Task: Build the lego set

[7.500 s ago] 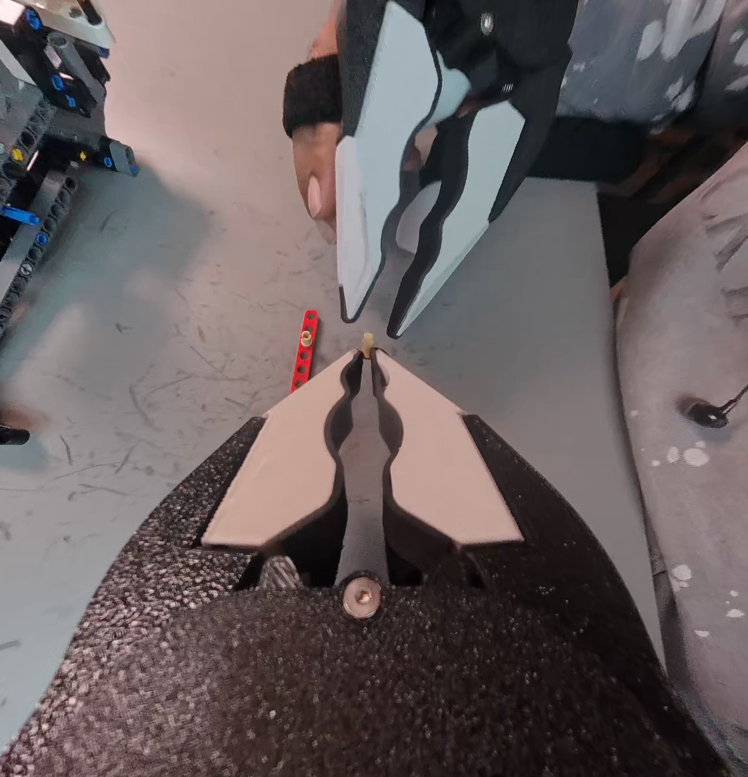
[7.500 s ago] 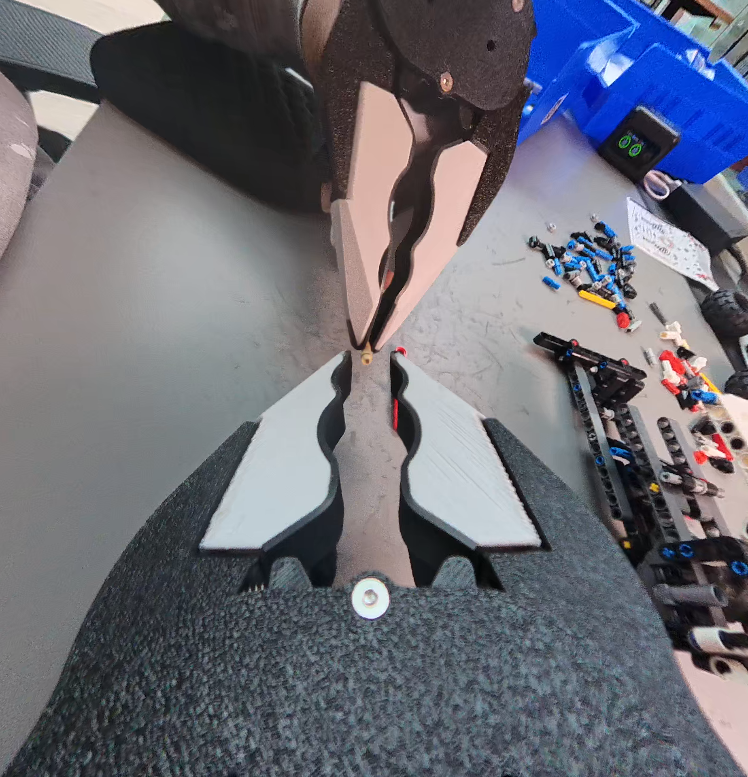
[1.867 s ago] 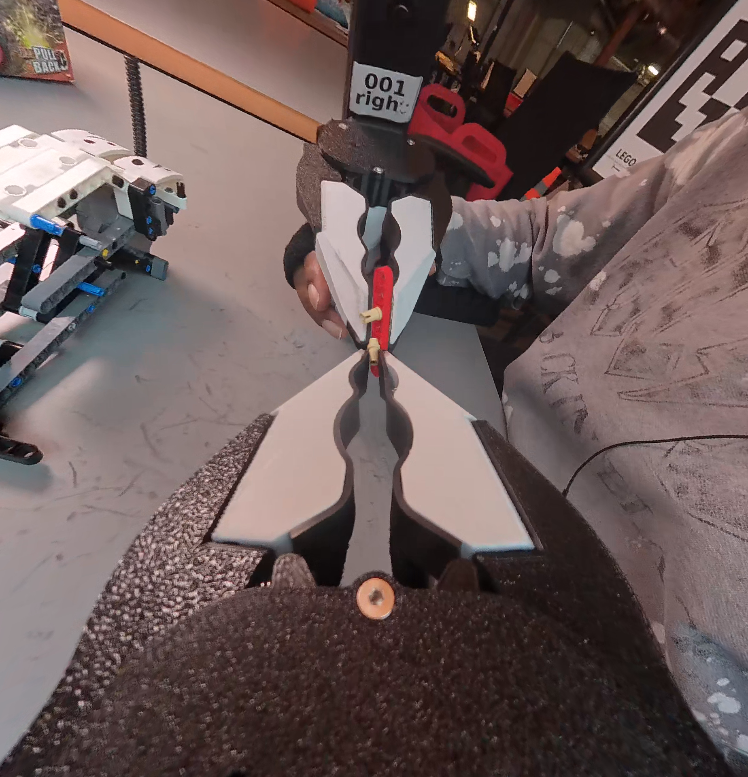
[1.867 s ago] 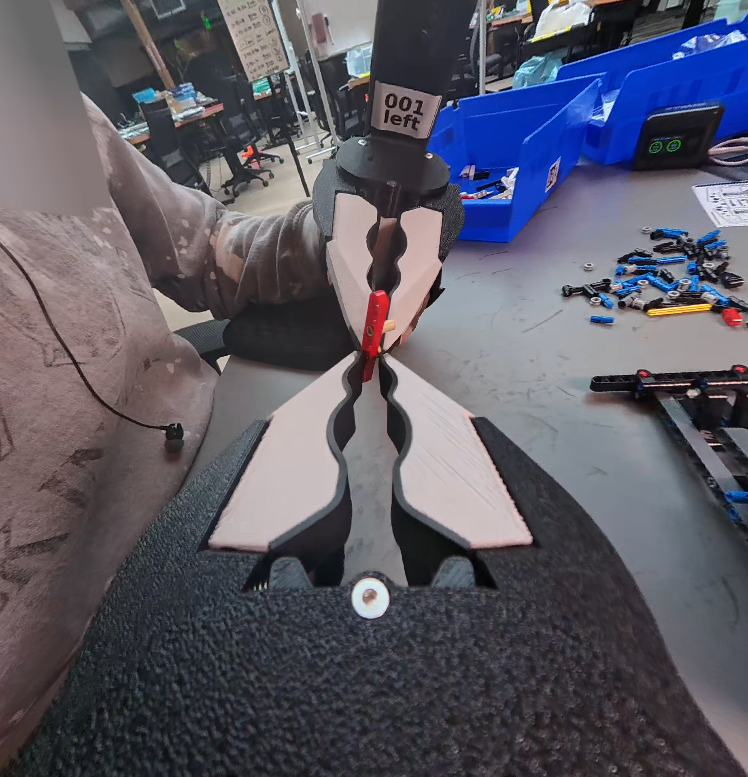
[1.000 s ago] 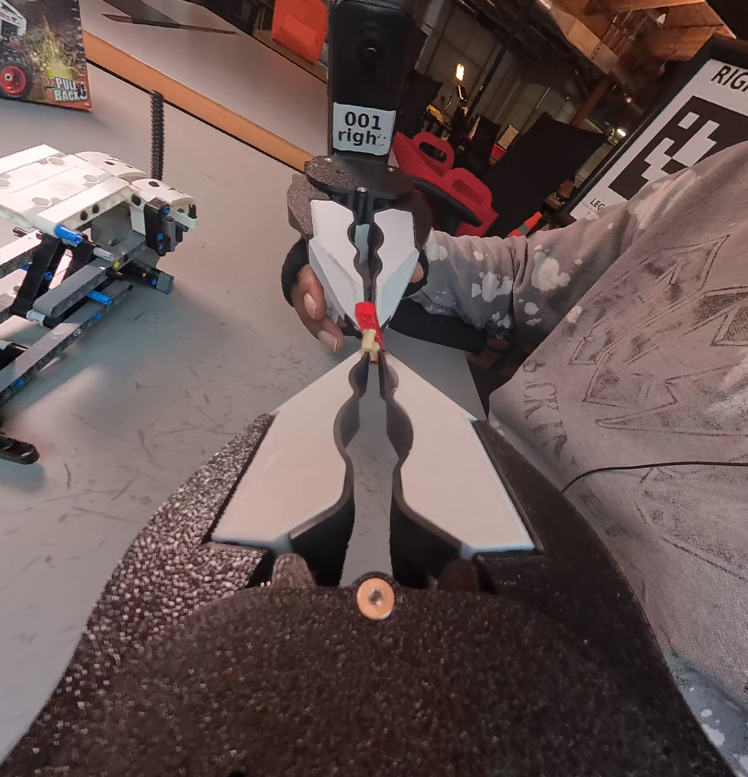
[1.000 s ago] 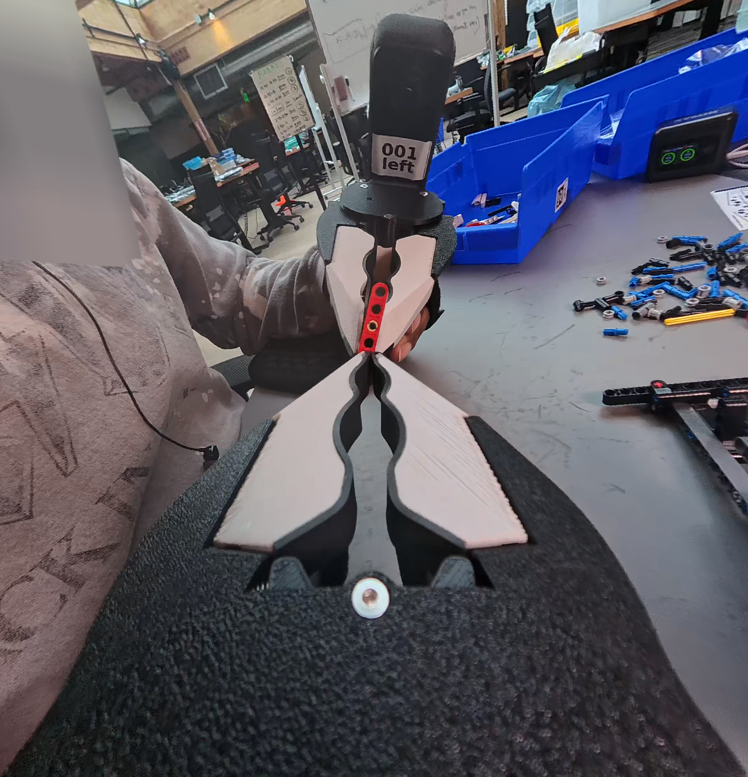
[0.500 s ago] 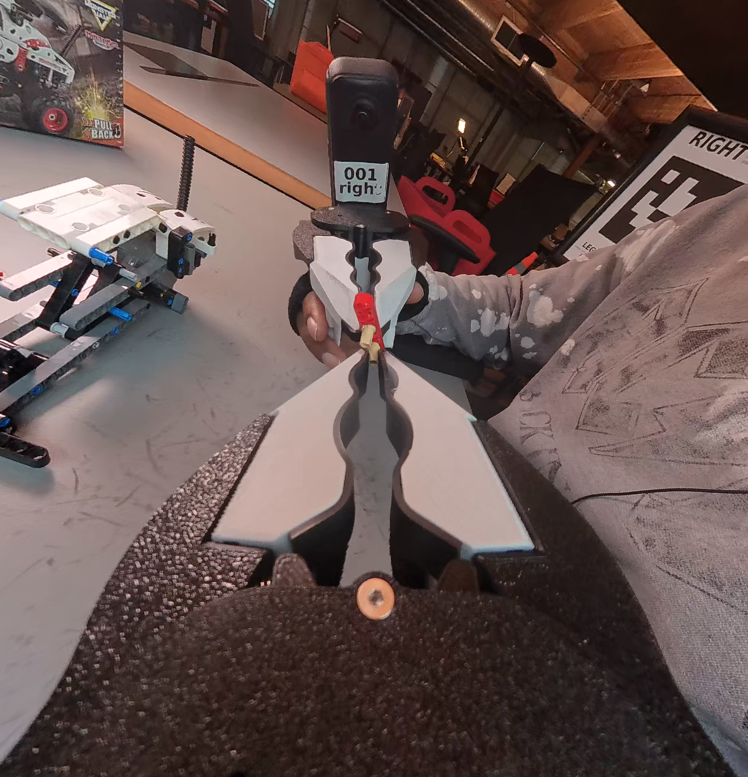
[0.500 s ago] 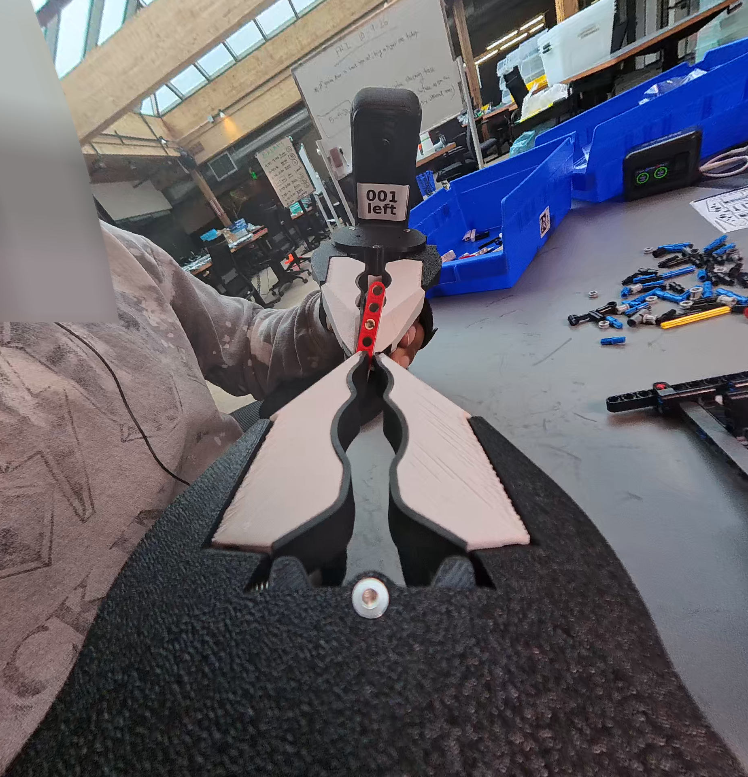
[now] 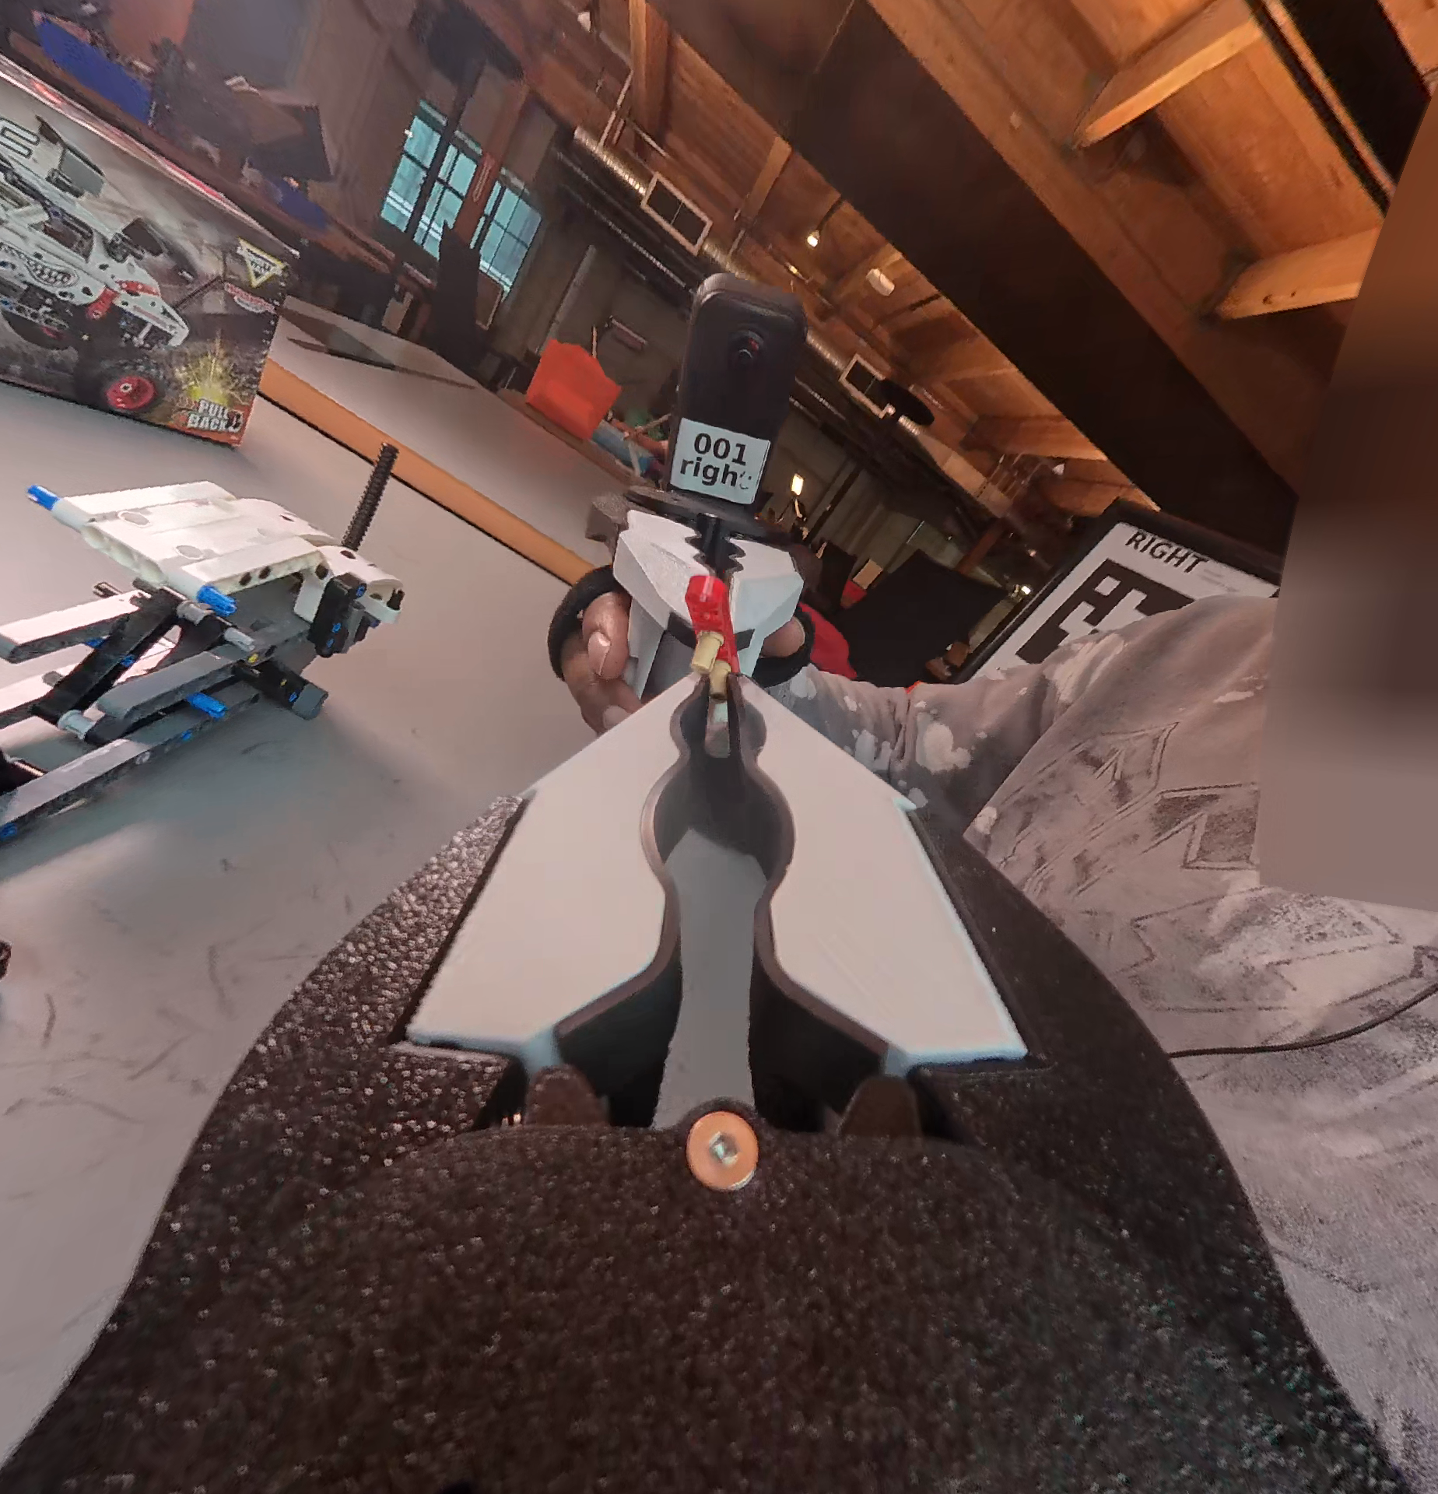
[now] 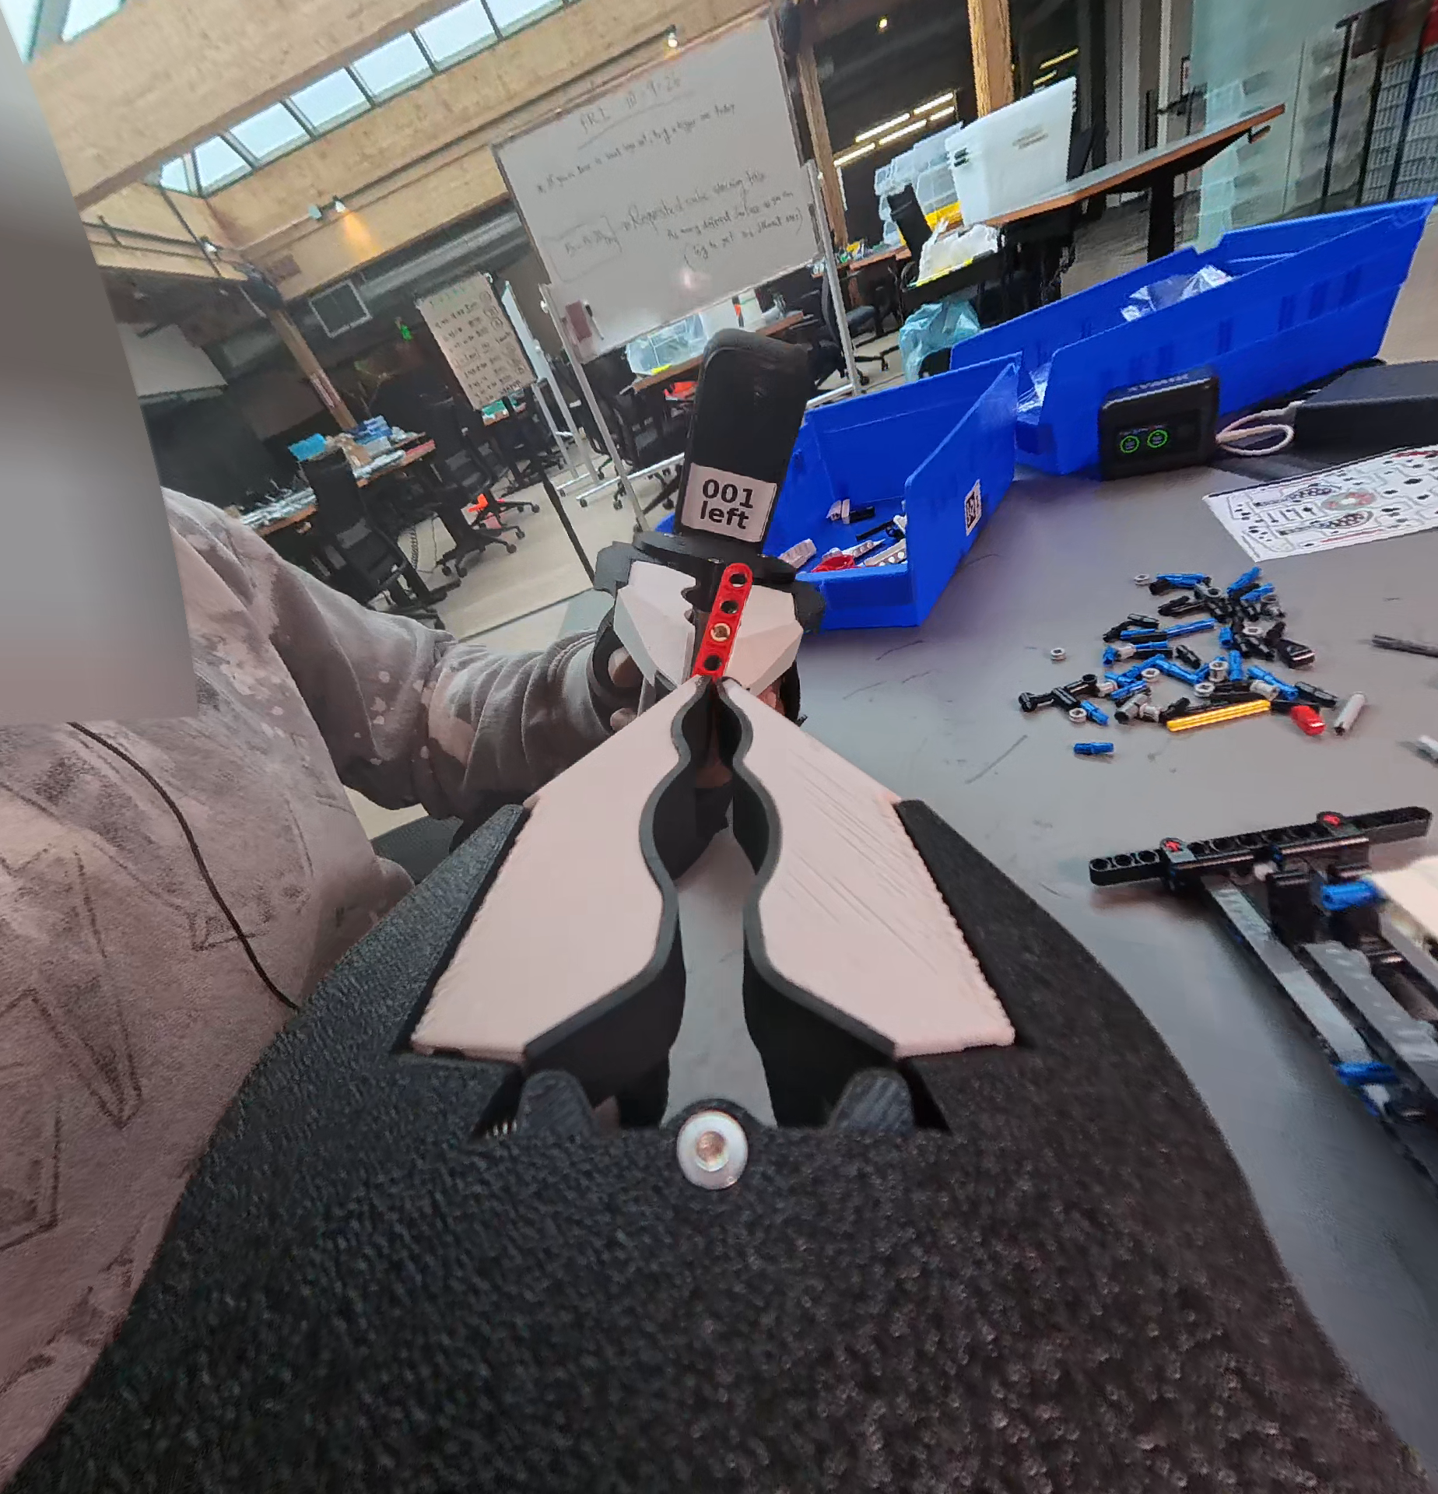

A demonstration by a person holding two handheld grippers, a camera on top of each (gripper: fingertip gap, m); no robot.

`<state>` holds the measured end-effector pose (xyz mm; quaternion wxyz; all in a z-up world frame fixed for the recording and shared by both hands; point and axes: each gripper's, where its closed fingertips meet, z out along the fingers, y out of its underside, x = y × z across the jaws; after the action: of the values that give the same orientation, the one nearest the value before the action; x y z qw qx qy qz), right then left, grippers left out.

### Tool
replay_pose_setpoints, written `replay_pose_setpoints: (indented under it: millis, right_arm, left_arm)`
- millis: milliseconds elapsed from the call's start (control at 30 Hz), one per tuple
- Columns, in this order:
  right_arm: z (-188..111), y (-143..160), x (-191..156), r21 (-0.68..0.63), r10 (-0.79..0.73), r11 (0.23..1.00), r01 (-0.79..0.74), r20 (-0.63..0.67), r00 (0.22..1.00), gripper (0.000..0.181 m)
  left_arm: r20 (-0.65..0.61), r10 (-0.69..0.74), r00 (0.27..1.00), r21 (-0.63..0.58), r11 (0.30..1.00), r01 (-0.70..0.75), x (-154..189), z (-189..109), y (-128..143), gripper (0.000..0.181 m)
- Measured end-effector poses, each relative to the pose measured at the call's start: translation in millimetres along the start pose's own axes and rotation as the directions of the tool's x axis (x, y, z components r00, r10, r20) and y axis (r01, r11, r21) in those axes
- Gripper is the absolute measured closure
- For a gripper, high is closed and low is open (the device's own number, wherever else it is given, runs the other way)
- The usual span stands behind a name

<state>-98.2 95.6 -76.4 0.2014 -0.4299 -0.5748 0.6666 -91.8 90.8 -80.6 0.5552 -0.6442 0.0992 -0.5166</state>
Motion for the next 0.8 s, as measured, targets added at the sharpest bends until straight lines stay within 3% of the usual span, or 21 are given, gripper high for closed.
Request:
replay_pose_setpoints:
  millis: [467, 800]
  right_arm:
    - [15.2, -22.9, -13.1, 0.001, 0.085, 0.996, -0.086, 0.092, 0.992, 0.174]
    - [17.6, -13.9, -13.5, -0.084, -0.051, 0.995, 0.053, 0.026, 0.998, 0.17]
  left_arm:
    - [-0.1, -0.022, 0.995, 0.109, 0.993, 0.033, 17.2, -10.4, -17.6, 0.178]
    - [-0.077, -0.009, 0.997, 0.104, 0.994, 0.017, 14.4, -10.9, -16.4, 0.178]
